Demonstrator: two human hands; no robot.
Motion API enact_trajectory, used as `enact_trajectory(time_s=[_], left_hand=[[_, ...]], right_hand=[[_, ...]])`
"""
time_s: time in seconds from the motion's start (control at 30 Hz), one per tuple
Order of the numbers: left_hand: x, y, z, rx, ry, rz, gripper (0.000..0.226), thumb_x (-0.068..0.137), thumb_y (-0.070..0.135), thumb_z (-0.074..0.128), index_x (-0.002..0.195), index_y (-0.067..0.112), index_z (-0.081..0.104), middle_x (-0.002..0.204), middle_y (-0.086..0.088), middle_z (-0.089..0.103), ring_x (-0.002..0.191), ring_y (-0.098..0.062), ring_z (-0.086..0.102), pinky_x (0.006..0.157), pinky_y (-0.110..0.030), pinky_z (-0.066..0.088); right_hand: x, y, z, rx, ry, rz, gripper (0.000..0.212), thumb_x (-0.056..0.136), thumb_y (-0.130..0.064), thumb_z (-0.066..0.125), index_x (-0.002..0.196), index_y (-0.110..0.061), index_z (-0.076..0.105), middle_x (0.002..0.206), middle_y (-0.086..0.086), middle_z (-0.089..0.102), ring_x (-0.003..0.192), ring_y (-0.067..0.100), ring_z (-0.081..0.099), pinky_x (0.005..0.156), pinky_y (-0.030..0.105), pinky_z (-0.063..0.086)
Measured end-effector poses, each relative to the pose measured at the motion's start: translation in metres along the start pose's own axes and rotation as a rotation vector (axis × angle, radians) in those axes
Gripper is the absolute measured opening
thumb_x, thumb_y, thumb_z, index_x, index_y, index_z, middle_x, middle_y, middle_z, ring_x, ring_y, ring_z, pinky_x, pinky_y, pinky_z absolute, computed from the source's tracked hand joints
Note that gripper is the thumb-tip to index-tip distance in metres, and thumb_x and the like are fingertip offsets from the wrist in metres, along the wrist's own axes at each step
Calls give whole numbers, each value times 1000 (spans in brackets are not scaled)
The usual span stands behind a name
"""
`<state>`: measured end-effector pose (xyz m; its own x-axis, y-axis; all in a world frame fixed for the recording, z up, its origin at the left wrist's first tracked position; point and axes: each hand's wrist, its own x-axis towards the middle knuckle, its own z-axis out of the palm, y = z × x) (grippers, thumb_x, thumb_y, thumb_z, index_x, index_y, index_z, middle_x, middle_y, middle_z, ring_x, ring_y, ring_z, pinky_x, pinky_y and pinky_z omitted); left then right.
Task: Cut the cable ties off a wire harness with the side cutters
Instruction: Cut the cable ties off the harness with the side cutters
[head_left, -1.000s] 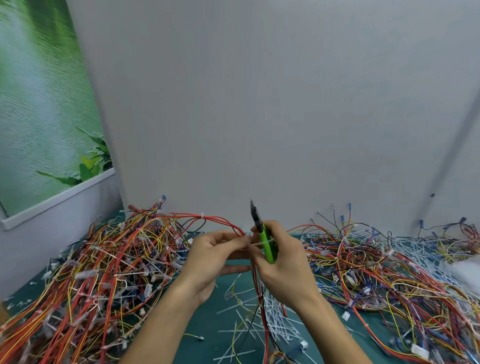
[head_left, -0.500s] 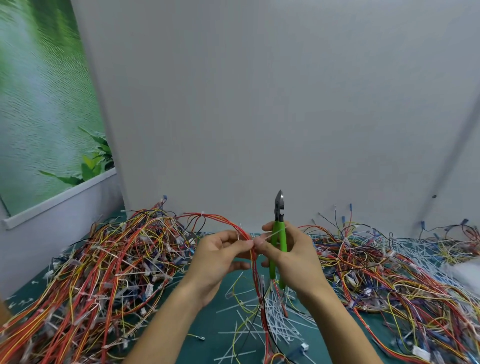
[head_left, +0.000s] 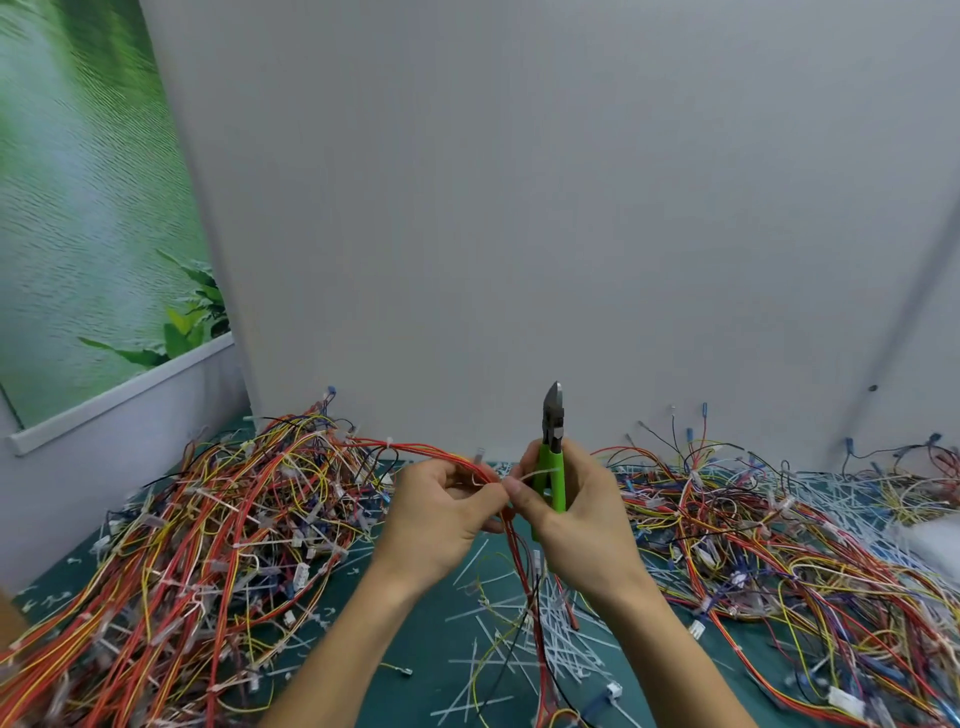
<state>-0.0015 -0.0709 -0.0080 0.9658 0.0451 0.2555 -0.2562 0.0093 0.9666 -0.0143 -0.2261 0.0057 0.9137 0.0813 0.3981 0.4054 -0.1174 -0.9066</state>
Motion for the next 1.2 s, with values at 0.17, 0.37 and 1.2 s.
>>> enact_trajectory(time_s=[0.17, 0.37, 1.2], left_hand=[[1, 1, -1, 32, 4, 29, 16, 78, 16, 80, 85, 4, 71, 76, -15, 76, 68, -35, 75, 61, -40, 63], [0, 15, -7, -203, -82, 55, 10, 89, 0, 70, 98, -4, 69, 90, -17, 76, 80, -30, 76, 62, -30, 61], [-13, 12, 3, -405, -339, 39, 16, 88, 4, 59, 94, 9, 45, 91, -5, 64, 77, -12, 58, 67, -24, 47]], right_hand=[[-2, -2, 4, 68, 15, -8, 23, 89, 5, 74, 92, -12, 60, 81, -1, 74, 75, 5, 72, 70, 16, 54], [0, -10, 1, 243, 122, 32, 23, 87, -8, 80, 103, -7, 63, 90, 11, 76, 83, 24, 75, 77, 30, 61], [0, -5, 2, 510, 56, 181, 38, 77, -11, 81, 106, -6, 57, 73, 14, 70, 60, 34, 67, 63, 36, 60]])
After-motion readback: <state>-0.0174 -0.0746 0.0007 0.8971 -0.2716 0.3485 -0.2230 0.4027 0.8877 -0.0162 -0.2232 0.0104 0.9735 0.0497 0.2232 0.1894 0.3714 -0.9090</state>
